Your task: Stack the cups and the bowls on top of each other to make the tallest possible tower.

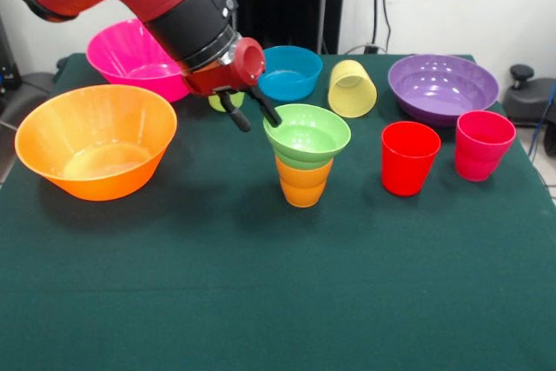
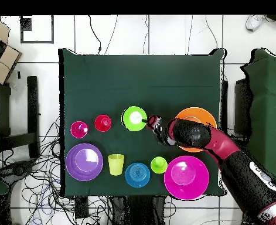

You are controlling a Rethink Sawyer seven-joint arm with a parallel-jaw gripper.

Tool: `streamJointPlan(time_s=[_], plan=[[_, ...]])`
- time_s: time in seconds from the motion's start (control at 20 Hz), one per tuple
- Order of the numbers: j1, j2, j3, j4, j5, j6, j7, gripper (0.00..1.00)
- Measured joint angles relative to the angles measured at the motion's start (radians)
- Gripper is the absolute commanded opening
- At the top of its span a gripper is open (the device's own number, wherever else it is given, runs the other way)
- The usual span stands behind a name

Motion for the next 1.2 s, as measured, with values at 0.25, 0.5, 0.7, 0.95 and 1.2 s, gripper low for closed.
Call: streamJointPlan(time_s=[0.25, 0.5, 0.7, 0.95, 1.2], plan=[[0.000, -0.040, 0.010, 0.002, 0.034, 0.001, 0.000, 1.00], [0.000, -0.089, 0.012, 0.016, 0.066, 0.011, 0.000, 1.00], [0.000, -0.155, 0.012, 0.043, 0.097, 0.036, 0.000, 1.00], [0.000, -0.233, 0.012, 0.083, 0.129, 0.070, 0.000, 1.00], [0.000, -0.279, 0.012, 0.109, 0.148, 0.076, 0.000, 1.00]])
